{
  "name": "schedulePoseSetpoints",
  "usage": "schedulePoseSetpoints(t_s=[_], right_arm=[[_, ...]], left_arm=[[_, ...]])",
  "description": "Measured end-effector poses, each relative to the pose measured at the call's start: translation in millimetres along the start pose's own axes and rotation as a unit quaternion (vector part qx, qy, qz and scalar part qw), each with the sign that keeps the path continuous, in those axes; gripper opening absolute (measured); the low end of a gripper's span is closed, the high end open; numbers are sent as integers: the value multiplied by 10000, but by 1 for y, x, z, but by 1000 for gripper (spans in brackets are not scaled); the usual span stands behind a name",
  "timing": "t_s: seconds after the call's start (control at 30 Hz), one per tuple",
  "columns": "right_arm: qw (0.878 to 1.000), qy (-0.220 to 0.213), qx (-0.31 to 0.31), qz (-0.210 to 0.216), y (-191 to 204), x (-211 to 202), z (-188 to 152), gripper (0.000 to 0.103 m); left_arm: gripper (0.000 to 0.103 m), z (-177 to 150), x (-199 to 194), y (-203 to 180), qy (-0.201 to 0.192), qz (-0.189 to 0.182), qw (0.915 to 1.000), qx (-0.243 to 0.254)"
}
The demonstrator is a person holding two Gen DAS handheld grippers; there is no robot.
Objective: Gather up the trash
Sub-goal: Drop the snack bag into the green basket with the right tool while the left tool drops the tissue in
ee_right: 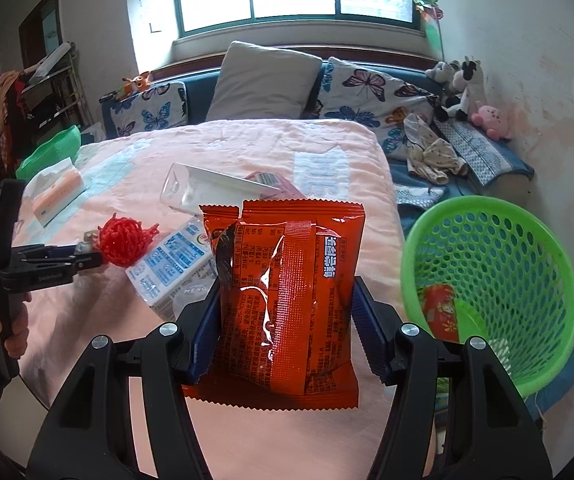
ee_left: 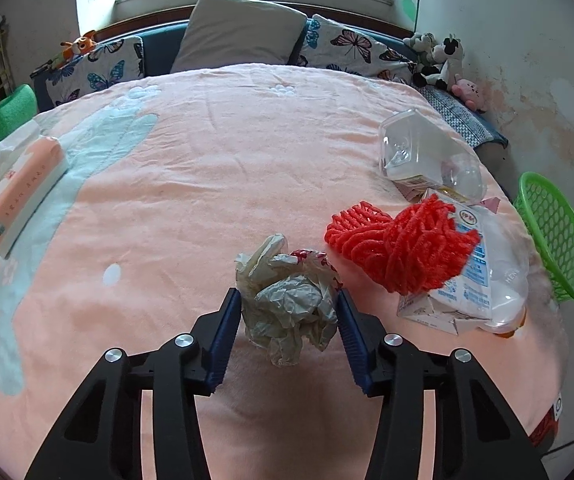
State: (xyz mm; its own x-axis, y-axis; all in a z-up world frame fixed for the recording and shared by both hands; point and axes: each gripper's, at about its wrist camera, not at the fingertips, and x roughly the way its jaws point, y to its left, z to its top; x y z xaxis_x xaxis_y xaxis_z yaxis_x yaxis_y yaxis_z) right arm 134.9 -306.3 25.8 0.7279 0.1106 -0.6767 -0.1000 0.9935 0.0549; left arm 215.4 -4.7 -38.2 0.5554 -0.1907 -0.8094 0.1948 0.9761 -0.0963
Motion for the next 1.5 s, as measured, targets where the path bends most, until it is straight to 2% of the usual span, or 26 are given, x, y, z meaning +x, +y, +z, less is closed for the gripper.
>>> schedulePoseSetpoints(t_s=[0.23,0.37,0.53,0.8,1.1,1.2,1.5], right_arm=[[9998,-56,151,-74,-23,-9,-3,61],[9995,-86,273,-136,-42,-14,-5,61],[9988,-75,346,-344,-68,-17,-5,61],[9953,54,558,-793,-126,-13,-11,61],[9902,220,807,-1122,-177,-2,-18,64],[9884,220,904,-1202,-189,1,-20,72],[9852,129,1059,-1339,-212,-4,-25,80]], left_arm=[[46,-1,-46,-11,-331,-86,9994,-4],[46,5,-69,-30,-537,-332,9979,107],[46,20,-81,-72,-632,-692,9948,397],[46,45,-72,-150,-602,-1036,9885,922],[46,64,-41,-233,-334,-1321,9800,1448],[46,70,-29,-257,-231,-1413,9773,1559],[46,77,-1,-307,14,-1527,9714,1818]])
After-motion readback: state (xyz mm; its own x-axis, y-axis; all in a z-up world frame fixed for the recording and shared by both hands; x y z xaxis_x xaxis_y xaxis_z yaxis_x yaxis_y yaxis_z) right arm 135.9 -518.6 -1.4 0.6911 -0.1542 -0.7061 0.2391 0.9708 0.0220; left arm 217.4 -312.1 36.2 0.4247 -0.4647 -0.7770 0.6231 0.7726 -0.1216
